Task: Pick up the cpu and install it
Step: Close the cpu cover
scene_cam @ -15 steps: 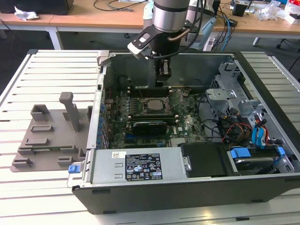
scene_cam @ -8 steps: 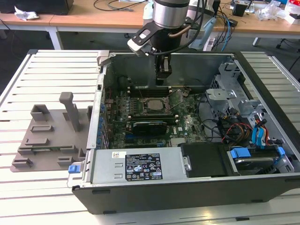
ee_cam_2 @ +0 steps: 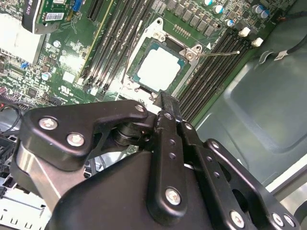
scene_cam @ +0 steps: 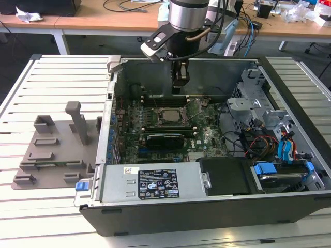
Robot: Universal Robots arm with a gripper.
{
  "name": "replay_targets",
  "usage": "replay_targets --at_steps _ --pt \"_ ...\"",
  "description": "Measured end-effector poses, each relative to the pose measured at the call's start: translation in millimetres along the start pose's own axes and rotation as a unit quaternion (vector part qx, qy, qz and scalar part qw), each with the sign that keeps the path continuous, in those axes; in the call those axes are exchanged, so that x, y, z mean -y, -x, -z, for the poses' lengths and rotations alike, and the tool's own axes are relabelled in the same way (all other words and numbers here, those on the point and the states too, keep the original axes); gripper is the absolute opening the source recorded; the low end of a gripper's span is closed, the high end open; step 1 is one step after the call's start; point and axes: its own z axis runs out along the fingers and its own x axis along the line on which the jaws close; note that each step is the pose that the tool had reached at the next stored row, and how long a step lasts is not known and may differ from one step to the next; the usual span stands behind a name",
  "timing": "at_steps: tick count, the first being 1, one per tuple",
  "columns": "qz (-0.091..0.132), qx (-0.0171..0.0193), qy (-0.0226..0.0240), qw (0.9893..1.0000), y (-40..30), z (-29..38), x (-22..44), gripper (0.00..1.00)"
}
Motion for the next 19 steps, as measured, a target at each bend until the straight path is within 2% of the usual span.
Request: replay_targets --at_steps 4,7,9,10,11,14,19 --pt "0.000 0.0000 0.0000 1.0000 0.2 0.2 -6.2 0.11" --pt "0.000 0.0000 0.0000 1.0000 0.4 0.5 -14.6 0.11" --pt "0.000 0.0000 0.0000 1.0000 0.6 0.9 -27.6 0.11" --pt "0.000 0.0000 0.0000 1.0000 0.7 1.0 -31.8 0.11" --pt "0.000 0.0000 0.0000 1.0000 0.9 1.3 -39.4 0.11" --pt "0.000 0.0000 -0.0001 1.0000 1.2 1.6 -49.0 0.11" --pt "0.000 0.0000 -0.0002 1.0000 1.7 2.3 -70.7 0.11"
